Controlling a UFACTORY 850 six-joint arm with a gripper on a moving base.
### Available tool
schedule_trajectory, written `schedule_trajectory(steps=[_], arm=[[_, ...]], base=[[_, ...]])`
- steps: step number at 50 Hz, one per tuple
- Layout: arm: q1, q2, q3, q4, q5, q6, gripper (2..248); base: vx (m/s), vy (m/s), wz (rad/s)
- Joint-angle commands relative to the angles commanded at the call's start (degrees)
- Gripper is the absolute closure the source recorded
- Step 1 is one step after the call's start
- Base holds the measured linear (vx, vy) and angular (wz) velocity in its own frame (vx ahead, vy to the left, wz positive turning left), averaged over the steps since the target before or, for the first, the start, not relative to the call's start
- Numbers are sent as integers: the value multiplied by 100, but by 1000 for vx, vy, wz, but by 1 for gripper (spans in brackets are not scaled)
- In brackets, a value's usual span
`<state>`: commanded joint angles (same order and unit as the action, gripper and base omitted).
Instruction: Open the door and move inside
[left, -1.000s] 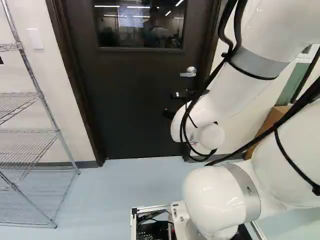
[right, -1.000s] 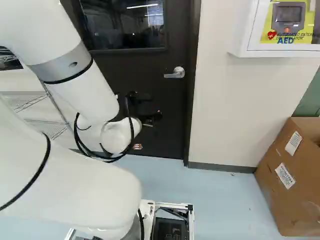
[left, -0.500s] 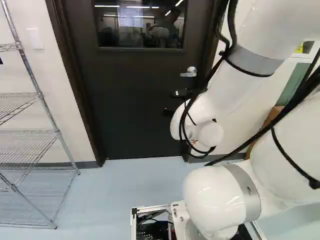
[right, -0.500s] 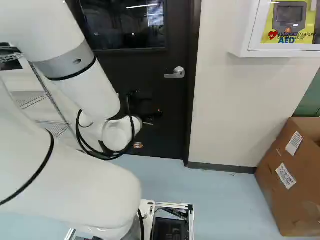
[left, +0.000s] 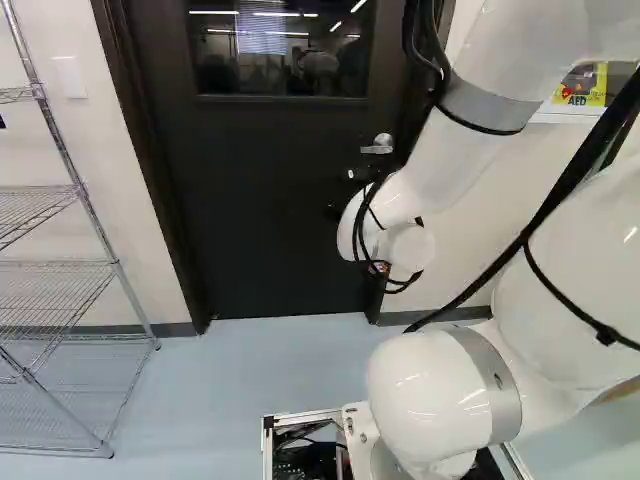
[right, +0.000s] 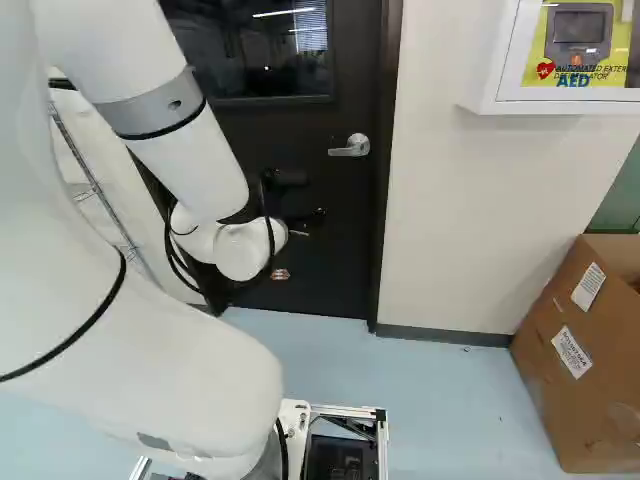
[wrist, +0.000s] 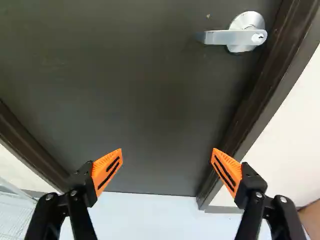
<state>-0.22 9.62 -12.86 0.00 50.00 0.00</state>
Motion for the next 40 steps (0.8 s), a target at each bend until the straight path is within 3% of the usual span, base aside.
schedule_trajectory(steps=[40], arm=[[-75,-315,-869,0,0,0,3]], base=[[0,0,0]])
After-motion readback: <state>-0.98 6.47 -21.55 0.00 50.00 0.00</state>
